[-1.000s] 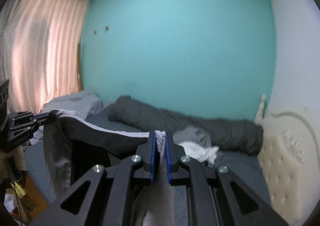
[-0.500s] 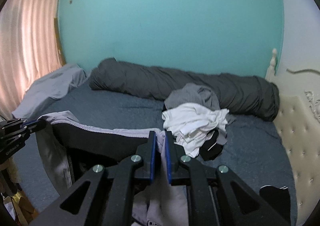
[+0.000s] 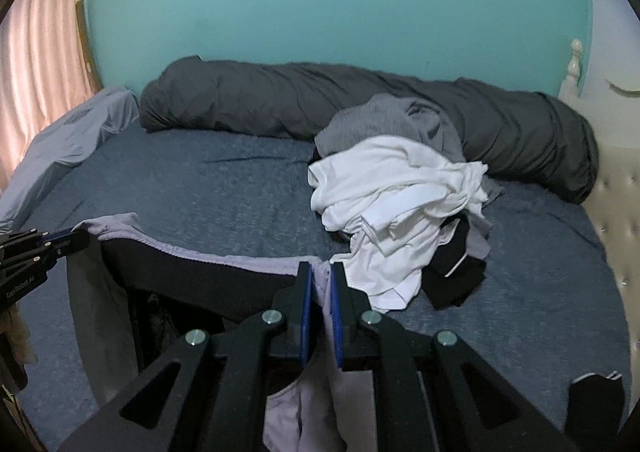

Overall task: Fold clothes
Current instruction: 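Lower the grey jacket onto the bed with both tools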

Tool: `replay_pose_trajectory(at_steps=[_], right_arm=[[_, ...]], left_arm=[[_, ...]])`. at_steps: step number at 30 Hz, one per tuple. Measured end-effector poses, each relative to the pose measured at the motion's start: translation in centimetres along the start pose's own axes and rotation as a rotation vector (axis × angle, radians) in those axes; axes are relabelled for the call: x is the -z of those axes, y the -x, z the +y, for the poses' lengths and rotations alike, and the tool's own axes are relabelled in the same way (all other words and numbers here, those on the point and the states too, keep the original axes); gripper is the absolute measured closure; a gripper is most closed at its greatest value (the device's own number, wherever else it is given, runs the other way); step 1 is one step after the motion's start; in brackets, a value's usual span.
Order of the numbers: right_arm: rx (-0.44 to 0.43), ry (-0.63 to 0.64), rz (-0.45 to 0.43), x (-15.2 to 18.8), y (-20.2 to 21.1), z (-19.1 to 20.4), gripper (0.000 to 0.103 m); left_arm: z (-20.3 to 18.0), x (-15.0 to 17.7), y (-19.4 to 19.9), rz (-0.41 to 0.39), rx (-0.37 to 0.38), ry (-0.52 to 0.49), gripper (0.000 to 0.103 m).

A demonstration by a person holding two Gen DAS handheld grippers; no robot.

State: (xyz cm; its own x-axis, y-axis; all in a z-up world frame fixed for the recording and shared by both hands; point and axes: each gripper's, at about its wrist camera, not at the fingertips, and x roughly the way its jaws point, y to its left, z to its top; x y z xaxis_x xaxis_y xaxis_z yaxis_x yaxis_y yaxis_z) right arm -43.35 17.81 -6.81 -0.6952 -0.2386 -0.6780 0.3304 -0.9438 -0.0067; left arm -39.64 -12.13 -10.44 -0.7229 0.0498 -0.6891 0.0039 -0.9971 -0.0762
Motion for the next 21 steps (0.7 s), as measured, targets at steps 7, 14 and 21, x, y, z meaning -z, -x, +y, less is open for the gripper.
replay_pose_trajectory(at_steps=[7, 14, 21], right_arm=[[-0.016, -0.002, 0.046, 0.9, -8.1, -0.6, 0.094], [-0.028, -0.059, 0.11, 4.1, -14.5, -1.7, 0.09], [-0.016, -0.161, 0.07, 6.1, -12.9, -4.3, 0.052]], left_arm=[[1.7, 0.6, -8.0, 0.069, -0.038, 0.029, 0.102], [2.0, 3.8, -14.6, 0.174, -0.037, 0.073, 0.101], [1.6, 5.2, -14.3, 0.16, 0.016, 0.107, 0.042]])
